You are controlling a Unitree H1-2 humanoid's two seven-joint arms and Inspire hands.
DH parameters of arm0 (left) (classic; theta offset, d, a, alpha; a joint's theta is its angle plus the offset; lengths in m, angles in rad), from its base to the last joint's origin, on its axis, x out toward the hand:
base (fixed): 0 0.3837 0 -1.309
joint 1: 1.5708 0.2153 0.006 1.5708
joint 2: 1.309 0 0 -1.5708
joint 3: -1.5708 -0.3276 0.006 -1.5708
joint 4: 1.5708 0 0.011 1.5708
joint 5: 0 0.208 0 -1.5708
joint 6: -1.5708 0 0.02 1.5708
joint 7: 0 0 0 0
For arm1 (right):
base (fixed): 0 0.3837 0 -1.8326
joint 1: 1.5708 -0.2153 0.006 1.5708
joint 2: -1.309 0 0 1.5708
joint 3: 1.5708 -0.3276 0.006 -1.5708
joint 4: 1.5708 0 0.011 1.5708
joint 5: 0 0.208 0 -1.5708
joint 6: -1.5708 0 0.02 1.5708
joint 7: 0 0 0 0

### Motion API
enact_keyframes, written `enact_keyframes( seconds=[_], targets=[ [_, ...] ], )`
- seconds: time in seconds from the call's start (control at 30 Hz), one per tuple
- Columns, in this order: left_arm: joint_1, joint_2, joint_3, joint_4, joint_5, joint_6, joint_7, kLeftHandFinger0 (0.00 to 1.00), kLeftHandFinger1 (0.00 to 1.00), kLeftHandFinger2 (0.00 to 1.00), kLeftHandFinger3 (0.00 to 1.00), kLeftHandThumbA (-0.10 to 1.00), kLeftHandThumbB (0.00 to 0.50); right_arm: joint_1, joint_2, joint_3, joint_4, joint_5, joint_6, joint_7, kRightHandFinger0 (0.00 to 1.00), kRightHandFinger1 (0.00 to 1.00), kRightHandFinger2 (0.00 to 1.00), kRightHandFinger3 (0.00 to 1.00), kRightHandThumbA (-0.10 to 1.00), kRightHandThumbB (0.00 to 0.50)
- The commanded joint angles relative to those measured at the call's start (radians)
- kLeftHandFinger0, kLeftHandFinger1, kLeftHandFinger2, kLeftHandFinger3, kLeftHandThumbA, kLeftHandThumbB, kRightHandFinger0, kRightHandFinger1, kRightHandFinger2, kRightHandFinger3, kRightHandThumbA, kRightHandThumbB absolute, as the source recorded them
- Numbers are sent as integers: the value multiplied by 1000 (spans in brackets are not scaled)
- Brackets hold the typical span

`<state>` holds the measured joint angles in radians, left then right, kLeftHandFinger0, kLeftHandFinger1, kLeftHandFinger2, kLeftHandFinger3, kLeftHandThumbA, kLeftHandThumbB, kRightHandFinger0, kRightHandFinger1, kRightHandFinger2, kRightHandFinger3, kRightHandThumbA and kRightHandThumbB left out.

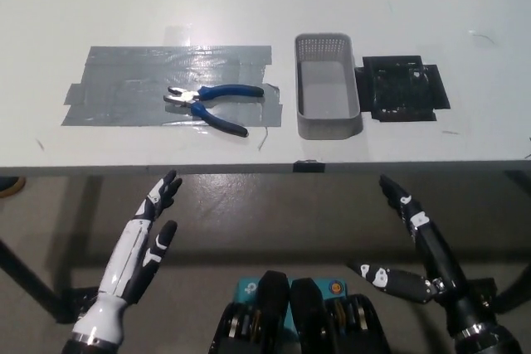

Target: The robot picks the blue plier placed on top of the container and places it on the grey area of the table

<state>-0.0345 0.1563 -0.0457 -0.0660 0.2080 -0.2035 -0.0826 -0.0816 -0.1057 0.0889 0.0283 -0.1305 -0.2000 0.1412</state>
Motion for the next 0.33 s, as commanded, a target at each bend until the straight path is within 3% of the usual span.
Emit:
enact_keyframes(
  seconds=[0.0,0.3],
  targets=[
    [22,-2,8,-43,-25,-23,12,1000,1000,1000,1000,1000,75,12,2,0,-15,4,-74,-20,1000,1000,1000,1000,902,272],
    [85,-4,8,-51,-45,-23,10,1000,1000,1000,1000,1000,36,44,3,9,-24,16,-83,-8,1000,1000,1000,1000,948,304]
  ],
)
